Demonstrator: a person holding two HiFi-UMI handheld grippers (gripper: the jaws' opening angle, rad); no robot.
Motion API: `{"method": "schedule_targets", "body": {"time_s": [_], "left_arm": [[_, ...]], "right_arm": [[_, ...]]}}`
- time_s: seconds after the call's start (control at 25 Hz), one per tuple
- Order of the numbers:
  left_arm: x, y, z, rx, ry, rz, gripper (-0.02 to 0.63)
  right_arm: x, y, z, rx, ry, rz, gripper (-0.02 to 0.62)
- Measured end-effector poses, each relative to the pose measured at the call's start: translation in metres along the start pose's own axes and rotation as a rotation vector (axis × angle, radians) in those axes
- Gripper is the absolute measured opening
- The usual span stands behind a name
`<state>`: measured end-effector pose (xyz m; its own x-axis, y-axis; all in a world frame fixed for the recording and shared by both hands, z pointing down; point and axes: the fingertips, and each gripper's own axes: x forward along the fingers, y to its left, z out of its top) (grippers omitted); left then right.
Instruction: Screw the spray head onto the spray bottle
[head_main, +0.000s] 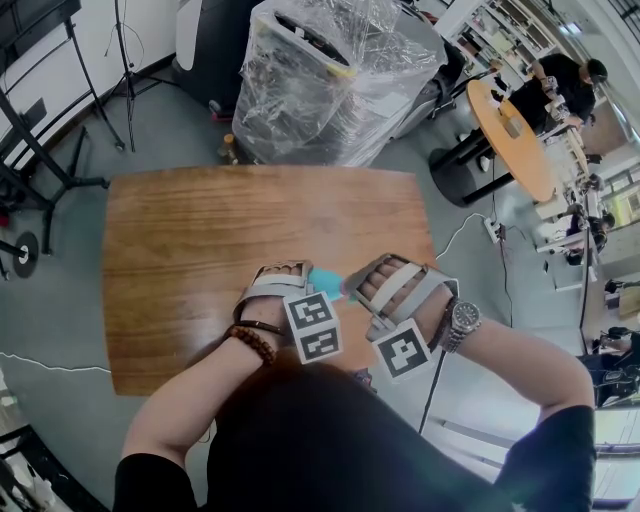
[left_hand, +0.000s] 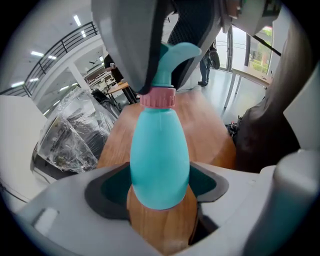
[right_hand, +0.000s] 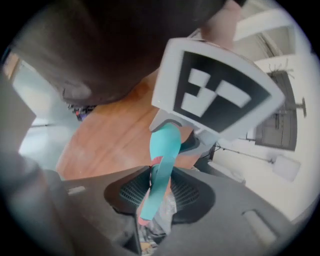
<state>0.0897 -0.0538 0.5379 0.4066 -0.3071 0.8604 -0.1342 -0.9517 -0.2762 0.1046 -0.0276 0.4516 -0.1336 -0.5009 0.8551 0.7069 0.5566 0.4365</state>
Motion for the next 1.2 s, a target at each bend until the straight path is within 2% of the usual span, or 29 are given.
{"method": "schedule_targets", "body": {"time_s": [0.12,0.2,0.4,0.56,0.6,0.64,0.72,1.0,1.2], "left_arm": [[-0.002,0.004,0.002,0.004,-0.013,0.035,0.382],[-0.003,0.006,0.002,0.007,-0.016,0.060,0.380],[-0.004,0.010,0.000,0.027,-0.016,0.104,0.379],[-0.003,0.012,0.000,0.024,-0.015,0.114,0.379],[-0.002,0.011,0.000,0.020,-0.014,0.111,0.379],[-0.001,0.010,0.000,0.017,-0.013,0.108,0.379],[0.001,0.009,-0.001,0.009,-0.016,0.101,0.379],[0.002,0.011,0.003,-0.021,-0.048,0.097,0.379],[0.002,0.010,0.003,-0.027,-0.056,0.092,0.379]], "right_arm": [[-0.001,0.001,-0.005,0.273,-0.057,0.128,0.118],[0.002,0.002,-0.009,0.506,-0.095,0.204,0.118],[0.007,-0.003,-0.019,1.251,-0.198,0.440,0.118],[0.014,-0.001,-0.030,1.918,-0.307,0.669,0.120],[0.015,-0.001,-0.031,2.025,-0.335,0.700,0.120],[0.016,0.000,-0.030,2.081,-0.351,0.705,0.121],[0.017,0.000,-0.029,2.089,-0.356,0.674,0.121],[0.015,-0.002,-0.032,2.000,-0.359,0.591,0.122],[0.013,-0.007,-0.035,1.895,-0.347,0.527,0.122]]}}
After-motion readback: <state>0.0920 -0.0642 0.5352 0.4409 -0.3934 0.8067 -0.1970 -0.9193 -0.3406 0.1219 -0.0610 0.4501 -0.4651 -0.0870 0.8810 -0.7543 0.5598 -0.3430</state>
